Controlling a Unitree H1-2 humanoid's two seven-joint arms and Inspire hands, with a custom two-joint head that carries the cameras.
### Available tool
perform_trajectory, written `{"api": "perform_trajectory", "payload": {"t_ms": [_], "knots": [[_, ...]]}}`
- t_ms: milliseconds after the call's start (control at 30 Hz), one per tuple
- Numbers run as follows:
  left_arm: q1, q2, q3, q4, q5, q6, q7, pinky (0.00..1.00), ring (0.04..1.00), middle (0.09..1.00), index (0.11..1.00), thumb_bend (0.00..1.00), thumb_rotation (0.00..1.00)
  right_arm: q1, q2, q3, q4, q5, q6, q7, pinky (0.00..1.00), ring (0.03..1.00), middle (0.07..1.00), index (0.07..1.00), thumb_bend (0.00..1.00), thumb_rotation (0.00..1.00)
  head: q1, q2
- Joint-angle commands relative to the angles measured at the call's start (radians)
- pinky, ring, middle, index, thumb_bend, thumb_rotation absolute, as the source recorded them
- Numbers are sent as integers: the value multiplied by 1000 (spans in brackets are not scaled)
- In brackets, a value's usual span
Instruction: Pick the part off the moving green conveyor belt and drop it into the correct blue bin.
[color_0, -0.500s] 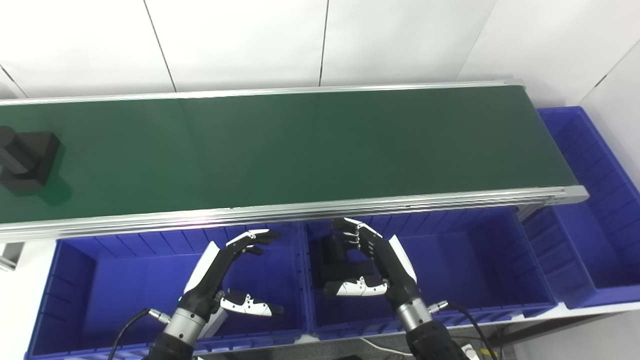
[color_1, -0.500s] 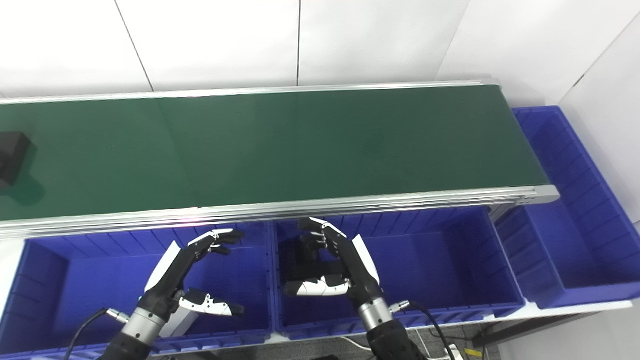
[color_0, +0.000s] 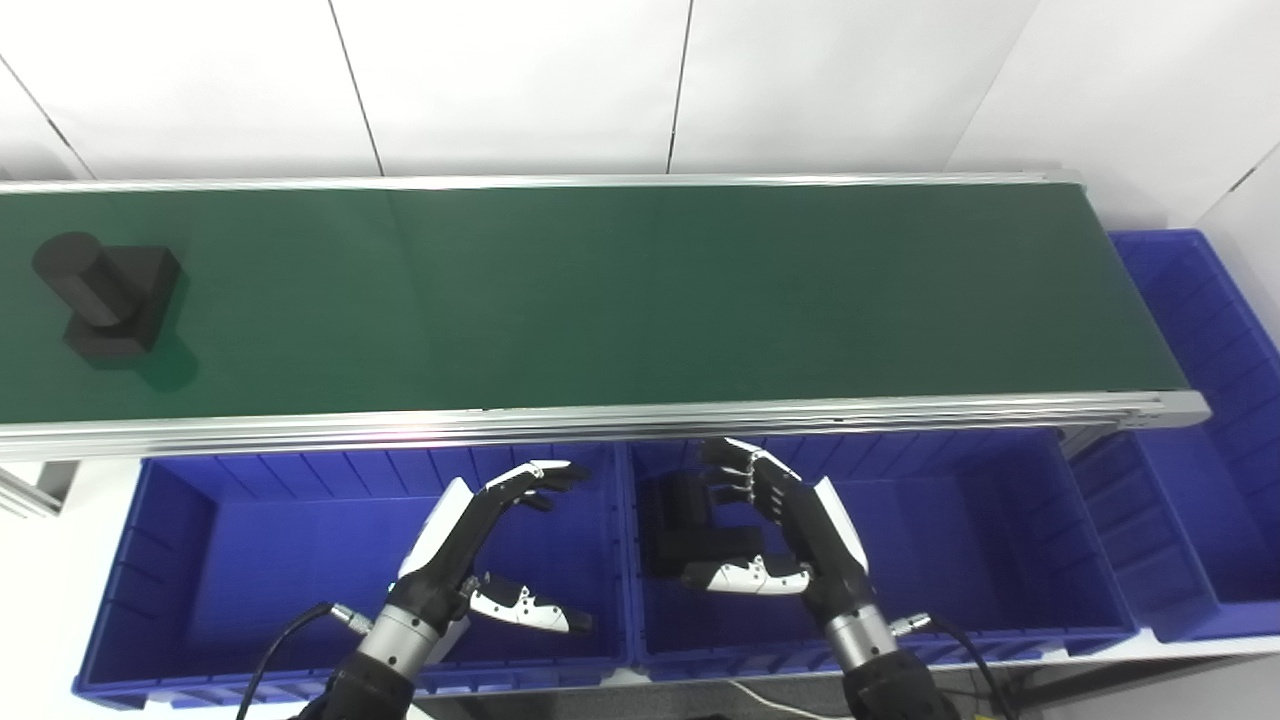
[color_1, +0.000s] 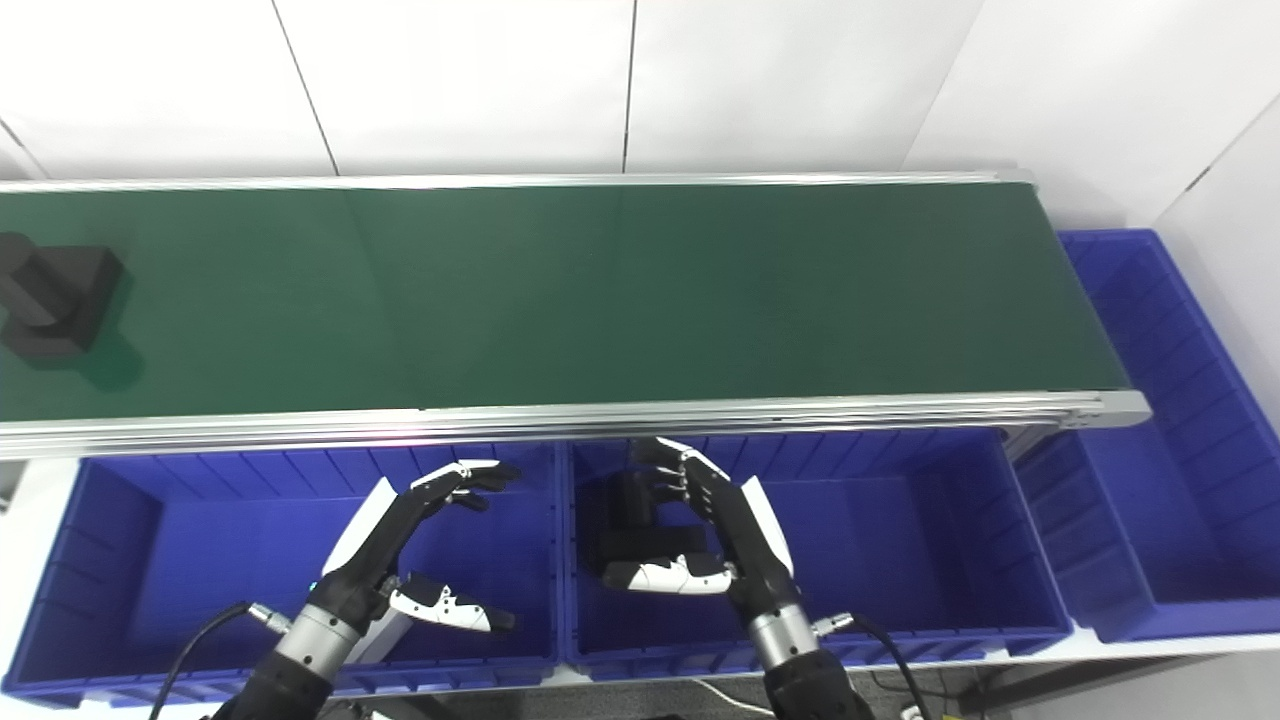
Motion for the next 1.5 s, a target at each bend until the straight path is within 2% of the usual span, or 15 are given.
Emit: {"api": "perform_trajectory", "payload": {"t_ms": [0,367,567,767,800,900,967,1233,1467], "knots": [[-22,-3,-6,-17,0,-39,29,677,765,797,751,976,104,-1,1,-7,-24,4,-53,10,699,750,794,790,1000,272,1,-1],[-25,2,-11,-14,-3,-39,32,675,764,798,750,971,94,-5,4,-10,-11,4,-53,10,692,744,790,785,1000,268,0,-8],[-28,-3,-15,-4,3,-39,42,671,758,794,749,975,92,-7,2,-13,1,6,-53,13,687,741,787,783,1000,271,25,-26],[-37,-18,-34,34,0,-39,57,675,759,793,746,991,77,-12,-8,-20,30,5,-53,16,686,741,789,785,1000,277,105,-66],[-39,-23,-39,43,8,-39,64,670,755,791,743,997,79,-13,-10,-24,39,11,-53,20,691,746,793,788,1000,280,143,-86],[-46,-34,-51,68,27,-39,80,665,751,790,744,1000,87,-17,-13,-38,66,24,-53,32,694,750,796,792,1000,285,191,-120],[-49,-40,-58,84,35,-39,90,657,747,791,744,1000,108,-19,-12,-48,80,32,-53,40,690,747,792,789,1000,282,206,-138],[-73,-49,-98,146,41,-40,145,622,723,779,732,1000,92,-34,1,-81,129,51,-53,77,678,732,780,783,1000,272,223,-184],[-90,-52,-118,172,33,-40,168,595,709,770,727,1000,101,-43,6,-104,146,48,-53,99,659,731,778,772,1000,260,230,-188]]}}
